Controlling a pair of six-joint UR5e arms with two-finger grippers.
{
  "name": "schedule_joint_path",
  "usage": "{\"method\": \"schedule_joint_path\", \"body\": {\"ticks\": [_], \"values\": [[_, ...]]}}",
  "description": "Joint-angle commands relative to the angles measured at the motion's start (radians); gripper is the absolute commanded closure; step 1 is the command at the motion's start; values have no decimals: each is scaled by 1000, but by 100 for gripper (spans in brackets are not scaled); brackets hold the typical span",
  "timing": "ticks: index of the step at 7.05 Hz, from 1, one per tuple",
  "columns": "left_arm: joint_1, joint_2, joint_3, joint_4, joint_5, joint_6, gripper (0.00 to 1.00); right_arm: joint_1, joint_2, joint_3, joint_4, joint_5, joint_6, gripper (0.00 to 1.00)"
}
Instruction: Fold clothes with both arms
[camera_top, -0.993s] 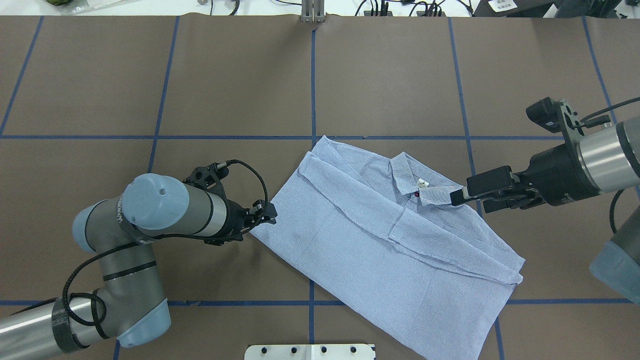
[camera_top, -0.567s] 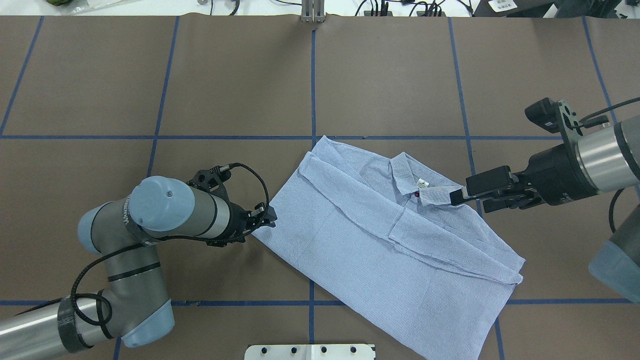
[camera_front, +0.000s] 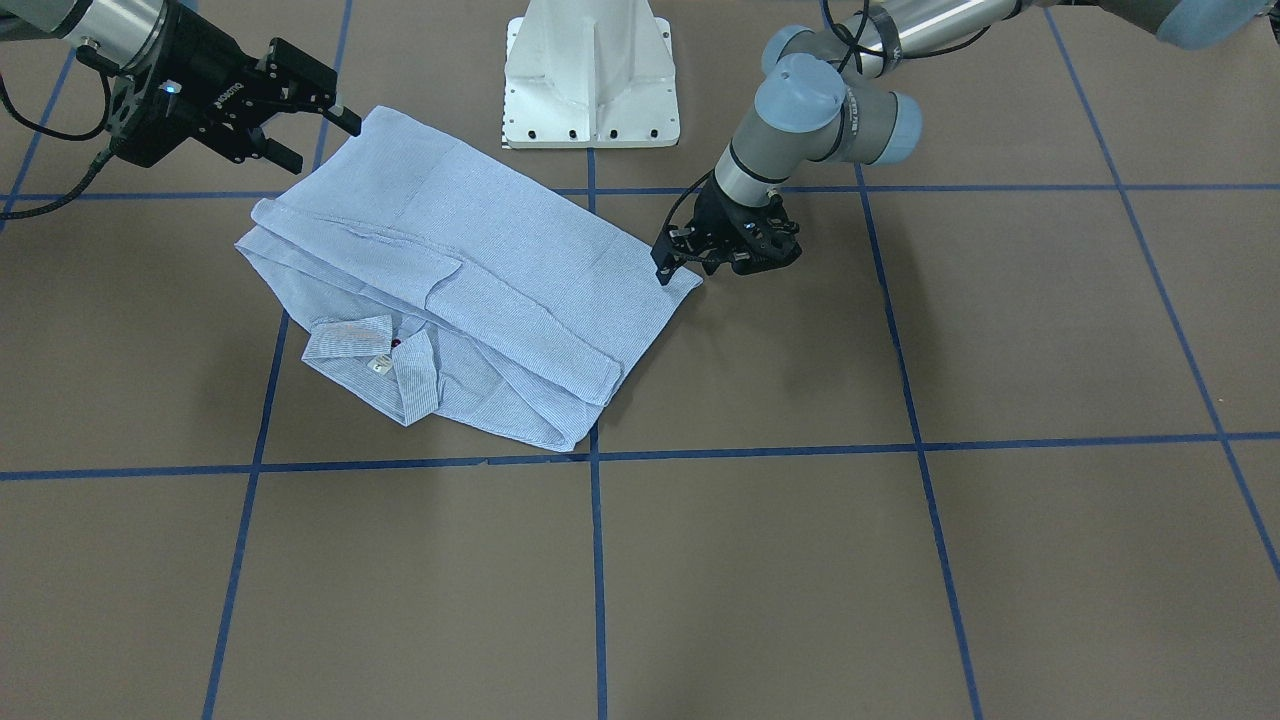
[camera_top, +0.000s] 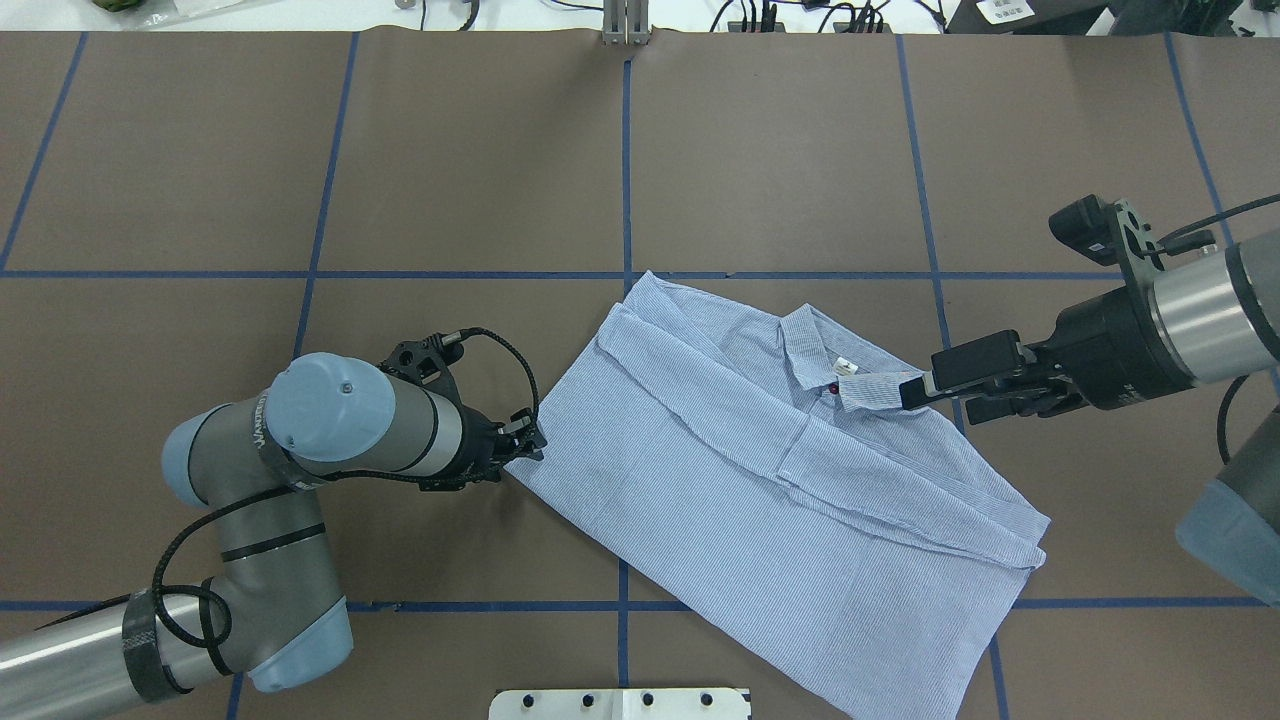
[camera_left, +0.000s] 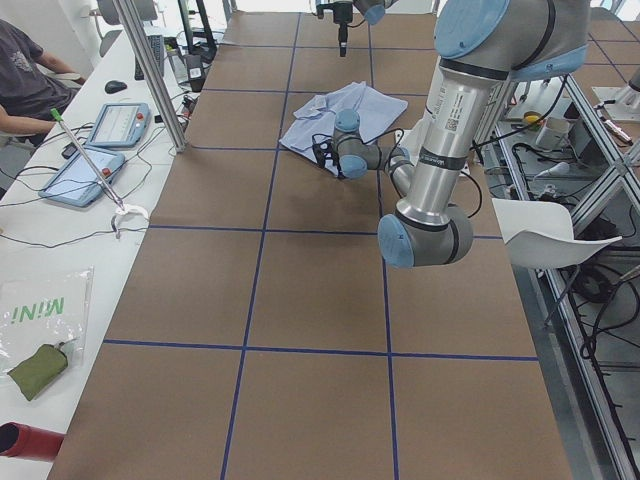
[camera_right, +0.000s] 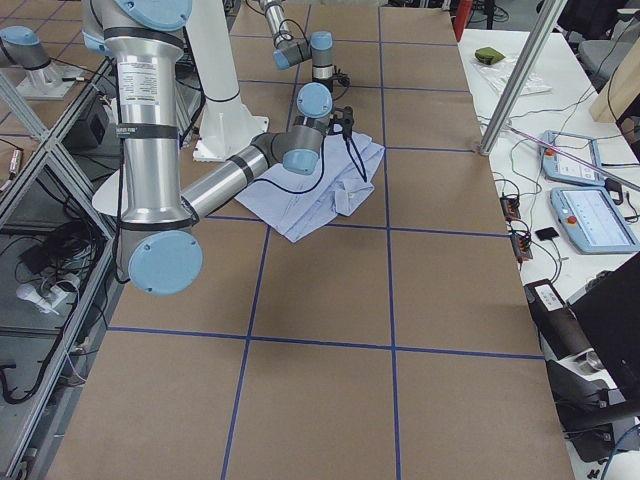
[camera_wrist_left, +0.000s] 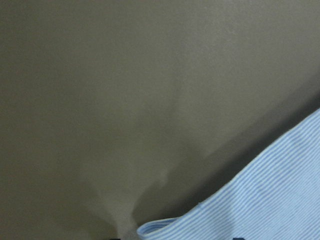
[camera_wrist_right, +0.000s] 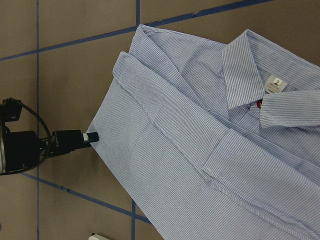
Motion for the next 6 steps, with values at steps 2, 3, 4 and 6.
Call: {"method": "schedule_joint_path", "body": {"ticks": [2, 3, 4, 6], "values": [[0, -6, 1, 0, -2, -3, 92, 2, -2, 0, -1, 2, 0, 0], [-2, -6, -8, 2, -8, -3, 100, 2, -4, -2, -1, 2, 0, 0], [-2, -6, -15, 8, -8, -3, 100, 4, -4, -3, -1, 2, 0, 0], [-76, -24, -5, 14, -8, 8, 100, 19, -2, -2, -1, 3, 0, 0]]}}
